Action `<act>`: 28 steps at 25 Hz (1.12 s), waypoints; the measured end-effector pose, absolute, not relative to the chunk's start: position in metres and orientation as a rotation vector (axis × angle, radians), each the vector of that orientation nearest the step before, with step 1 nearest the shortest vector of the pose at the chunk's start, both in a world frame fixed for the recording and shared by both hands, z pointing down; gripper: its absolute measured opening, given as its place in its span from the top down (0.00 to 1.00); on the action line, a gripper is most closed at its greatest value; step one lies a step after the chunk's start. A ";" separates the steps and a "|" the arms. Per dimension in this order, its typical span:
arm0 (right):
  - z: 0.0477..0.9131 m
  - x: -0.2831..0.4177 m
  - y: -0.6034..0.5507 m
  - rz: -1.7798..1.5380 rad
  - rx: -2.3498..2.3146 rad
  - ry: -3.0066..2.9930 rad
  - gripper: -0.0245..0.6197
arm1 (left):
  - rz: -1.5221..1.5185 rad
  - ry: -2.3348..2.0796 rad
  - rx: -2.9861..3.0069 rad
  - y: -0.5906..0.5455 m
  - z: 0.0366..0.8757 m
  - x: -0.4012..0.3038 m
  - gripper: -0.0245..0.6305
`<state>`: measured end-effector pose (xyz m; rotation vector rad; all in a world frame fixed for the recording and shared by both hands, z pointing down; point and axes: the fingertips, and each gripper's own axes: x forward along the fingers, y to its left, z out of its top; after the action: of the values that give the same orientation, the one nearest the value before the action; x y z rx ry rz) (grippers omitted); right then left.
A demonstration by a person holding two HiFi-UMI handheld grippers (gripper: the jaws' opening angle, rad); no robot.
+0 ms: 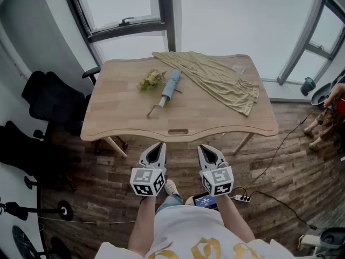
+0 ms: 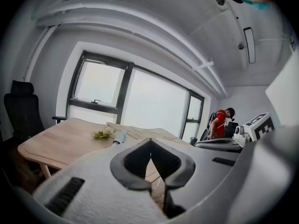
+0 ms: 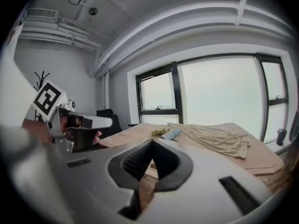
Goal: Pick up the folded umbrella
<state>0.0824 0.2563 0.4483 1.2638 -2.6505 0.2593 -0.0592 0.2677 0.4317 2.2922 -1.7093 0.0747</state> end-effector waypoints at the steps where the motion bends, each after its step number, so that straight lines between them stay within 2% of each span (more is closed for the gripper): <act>1: 0.449 0.083 0.257 0.259 1.264 -2.651 0.95 | 0.074 -1.710 2.289 0.268 0.433 -0.059 0.93; 18: 0.447 0.104 0.258 0.316 1.289 -2.711 0.95 | 0.068 -1.744 2.256 0.270 0.433 -0.052 0.93; 28: 0.462 0.111 0.198 0.334 1.324 -2.667 0.95 | 0.083 -1.691 2.249 0.206 0.454 -0.049 0.93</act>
<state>0.1108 0.1983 0.4621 1.3238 -2.6672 0.3344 -0.0492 0.2065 0.4544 2.2490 -1.6910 0.0825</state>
